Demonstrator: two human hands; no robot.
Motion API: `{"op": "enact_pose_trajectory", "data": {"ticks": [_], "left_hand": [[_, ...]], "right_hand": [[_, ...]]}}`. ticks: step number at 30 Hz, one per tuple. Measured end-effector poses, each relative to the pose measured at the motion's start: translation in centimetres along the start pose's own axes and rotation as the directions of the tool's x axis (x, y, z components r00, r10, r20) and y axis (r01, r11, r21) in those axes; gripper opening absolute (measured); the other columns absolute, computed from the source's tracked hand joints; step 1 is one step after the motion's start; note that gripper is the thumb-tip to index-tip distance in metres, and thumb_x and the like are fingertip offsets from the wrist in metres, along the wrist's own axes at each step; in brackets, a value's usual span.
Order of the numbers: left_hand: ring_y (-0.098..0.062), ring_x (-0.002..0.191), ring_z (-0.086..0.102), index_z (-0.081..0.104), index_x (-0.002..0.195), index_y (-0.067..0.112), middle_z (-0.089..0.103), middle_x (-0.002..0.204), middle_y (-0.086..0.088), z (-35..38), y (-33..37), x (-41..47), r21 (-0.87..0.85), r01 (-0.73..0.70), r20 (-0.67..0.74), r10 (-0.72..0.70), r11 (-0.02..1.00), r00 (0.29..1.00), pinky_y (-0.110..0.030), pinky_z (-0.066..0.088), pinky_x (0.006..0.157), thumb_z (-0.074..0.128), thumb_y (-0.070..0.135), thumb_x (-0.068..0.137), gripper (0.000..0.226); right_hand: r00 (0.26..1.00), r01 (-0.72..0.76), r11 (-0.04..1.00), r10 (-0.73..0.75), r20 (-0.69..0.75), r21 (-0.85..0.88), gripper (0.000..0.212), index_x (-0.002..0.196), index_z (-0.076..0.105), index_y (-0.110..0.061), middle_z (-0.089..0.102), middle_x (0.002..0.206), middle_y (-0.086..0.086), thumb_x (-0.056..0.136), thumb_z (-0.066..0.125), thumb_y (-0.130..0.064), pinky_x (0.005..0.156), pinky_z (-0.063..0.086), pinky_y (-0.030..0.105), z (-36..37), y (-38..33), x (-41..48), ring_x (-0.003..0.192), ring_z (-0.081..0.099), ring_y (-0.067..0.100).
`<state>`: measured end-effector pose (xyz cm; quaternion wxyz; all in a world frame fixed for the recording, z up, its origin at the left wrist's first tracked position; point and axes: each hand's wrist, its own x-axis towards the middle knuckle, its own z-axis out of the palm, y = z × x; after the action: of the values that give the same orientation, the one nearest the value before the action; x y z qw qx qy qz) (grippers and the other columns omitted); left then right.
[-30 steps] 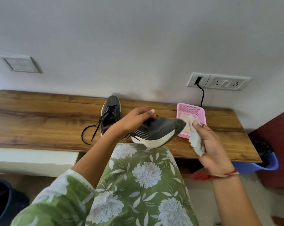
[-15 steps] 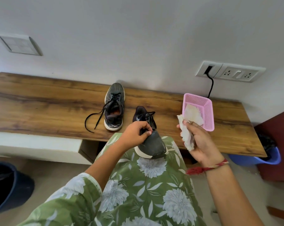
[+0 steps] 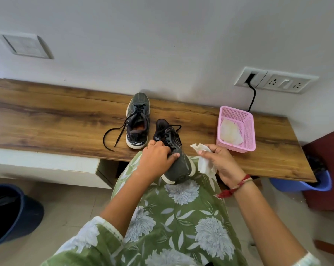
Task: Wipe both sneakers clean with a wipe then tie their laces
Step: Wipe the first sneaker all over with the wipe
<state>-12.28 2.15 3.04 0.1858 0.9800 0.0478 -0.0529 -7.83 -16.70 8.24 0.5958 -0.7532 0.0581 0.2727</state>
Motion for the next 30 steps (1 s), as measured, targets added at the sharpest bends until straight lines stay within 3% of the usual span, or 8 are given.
{"op": "enact_pose_trajectory", "data": {"ticks": [3, 7, 11, 15, 18, 23, 26, 30], "left_hand": [[-0.024, 0.093, 0.041, 0.054, 0.067, 0.014, 0.049, 0.083, -0.004, 0.0, -0.6, -0.3, -0.209, 0.138, -0.019, -0.145, 0.968, 0.989, -0.037, 0.042, 0.077, 0.038, 0.07, 0.086, 0.061], [-0.021, 0.087, 0.044, 0.044, 0.062, 0.015, 0.044, 0.084, -0.003, 1.4, -0.8, -0.7, -0.369, 0.205, -0.057, -0.242, 0.907, 0.969, -0.035, 0.04, 0.075, 0.046, 0.067, 0.085, 0.057], [-0.03, 0.092, 0.049, 0.042, 0.054, 0.02, 0.043, 0.082, -0.002, 2.8, -0.2, -0.8, -0.811, 0.207, -0.021, -0.382, 0.546, 0.924, -0.037, 0.042, 0.08, 0.072, 0.04, 0.08, 0.045], [-0.03, 0.099, 0.049, 0.052, 0.065, 0.02, 0.044, 0.087, 0.0, 2.9, 0.1, 0.2, -0.87, 0.179, -0.021, -0.397, 0.46, 0.918, -0.04, 0.043, 0.09, 0.073, 0.027, 0.081, 0.028], [-0.025, 0.096, 0.049, 0.055, 0.071, 0.018, 0.045, 0.094, -0.006, 2.7, -0.4, 1.0, -0.865, 0.159, -0.031, -0.367, 0.475, 0.93, -0.029, 0.041, 0.083, 0.072, 0.02, 0.083, 0.021], [-0.017, 0.086, 0.049, 0.057, 0.069, 0.014, 0.044, 0.091, -0.004, 3.7, -0.3, 0.5, -0.94, 0.166, 0.047, -0.371, 0.297, 0.928, -0.022, 0.042, 0.078, 0.071, 0.02, 0.084, 0.021], [-0.018, 0.092, 0.052, 0.062, 0.076, 0.009, 0.048, 0.095, -0.005, 4.2, -0.5, 0.5, -0.972, 0.178, 0.103, -0.4, 0.156, 0.911, -0.024, 0.044, 0.081, 0.061, 0.024, 0.091, 0.022], [-0.026, 0.096, 0.053, 0.066, 0.066, 0.021, 0.051, 0.097, -0.01, 4.5, -1.2, 0.7, -0.974, 0.195, 0.138, -0.377, 0.116, 0.916, -0.043, 0.045, 0.096, 0.06, 0.026, 0.092, 0.027]], "right_hand": [[1.0, 0.015, 1.0, -0.015, 0.002, -0.014, 0.013, 0.09, 0.067, -0.007, 0.063, 0.076, 0.004, 0.09, 0.058, -0.016, 0.063, 0.045, 0.025, 0.0, 0.4, -0.1, 0.07, 0.056, 0.015], [0.996, -0.058, 0.99, 0.05, 0.068, 0.125, 0.015, 0.091, 0.068, -0.011, 0.066, 0.069, 0.001, 0.092, 0.055, -0.021, 0.054, 0.048, 0.025, 0.4, 0.0, -0.1, 0.063, 0.06, 0.013], [0.98, -0.134, 0.937, 0.077, 0.185, 0.322, 0.01, 0.09, 0.065, -0.012, 0.065, 0.07, 0.003, 0.089, 0.056, -0.015, 0.041, 0.046, 0.021, 0.5, -0.5, 0.0, 0.056, 0.06, 0.011], [0.963, -0.14, 0.925, 0.044, 0.267, 0.352, 0.025, 0.099, 0.064, -0.011, 0.069, 0.082, 0.005, 0.074, 0.065, -0.012, 0.063, 0.054, 0.032, 0.1, -0.7, 0.2, 0.073, 0.064, 0.018], [0.964, -0.146, 0.919, 0.05, 0.259, 0.366, 0.027, 0.105, 0.062, -0.012, 0.069, 0.093, 0.008, 0.079, 0.06, -0.004, 0.072, 0.055, 0.037, -0.1, -0.4, 0.4, 0.085, 0.065, 0.021], [0.971, -0.135, 0.937, 0.06, 0.233, 0.323, 0.021, 0.104, 0.063, -0.005, 0.067, 0.082, 0.008, 0.085, 0.06, -0.013, 0.051, 0.051, 0.024, 0.7, -0.5, -0.1, 0.066, 0.061, 0.014], [0.994, 0.035, 0.999, -0.032, 0.101, -0.023, 0.012, 0.096, 0.066, -0.011, 0.066, 0.081, 0.003, 0.085, 0.064, -0.017, 0.049, 0.044, 0.019, 1.8, -0.6, 0.6, 0.06, 0.059, 0.007], [0.938, 0.299, 0.784, -0.345, 0.017, -0.544, 0.014, 0.099, 0.068, -0.017, 0.064, 0.094, -0.003, 0.085, 0.065, -0.019, 0.061, 0.038, 0.016, 3.5, -1.2, 2.6, 0.076, 0.055, 0.008]]}}
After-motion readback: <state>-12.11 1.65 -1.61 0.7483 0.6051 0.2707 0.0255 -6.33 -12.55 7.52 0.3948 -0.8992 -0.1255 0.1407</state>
